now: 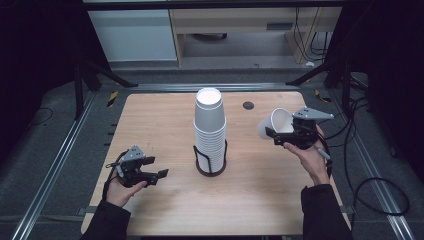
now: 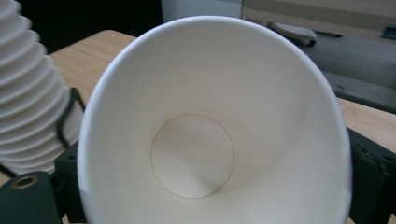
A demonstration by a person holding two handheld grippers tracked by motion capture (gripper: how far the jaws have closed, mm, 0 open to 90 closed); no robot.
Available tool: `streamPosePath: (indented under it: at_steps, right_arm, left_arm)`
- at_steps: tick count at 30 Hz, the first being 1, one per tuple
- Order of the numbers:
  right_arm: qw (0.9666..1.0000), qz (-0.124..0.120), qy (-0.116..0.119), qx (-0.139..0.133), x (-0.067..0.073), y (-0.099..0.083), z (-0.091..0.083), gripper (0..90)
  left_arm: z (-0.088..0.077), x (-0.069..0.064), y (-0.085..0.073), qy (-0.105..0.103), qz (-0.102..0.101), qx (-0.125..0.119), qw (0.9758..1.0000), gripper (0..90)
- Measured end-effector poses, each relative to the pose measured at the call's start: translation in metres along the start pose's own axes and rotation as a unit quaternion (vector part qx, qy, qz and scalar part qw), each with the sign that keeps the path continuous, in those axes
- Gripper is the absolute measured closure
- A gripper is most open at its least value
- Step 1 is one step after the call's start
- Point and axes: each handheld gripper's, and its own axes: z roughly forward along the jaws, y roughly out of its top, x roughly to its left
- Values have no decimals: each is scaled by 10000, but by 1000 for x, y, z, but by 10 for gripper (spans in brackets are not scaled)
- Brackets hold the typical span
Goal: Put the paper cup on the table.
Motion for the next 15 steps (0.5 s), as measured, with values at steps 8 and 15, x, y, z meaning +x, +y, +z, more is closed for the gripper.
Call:
streamPosePath:
  at_steps: [8,15]
  right_arm:
    - [9988,143,-414,225,-17,-6,14,89]
    - [9962,217,-704,475,-28,-16,29,88]
  left_arm:
    - [4,2,0,51,-2,109,9999,219]
    - [5,1,0,43,6,102,9999,219]
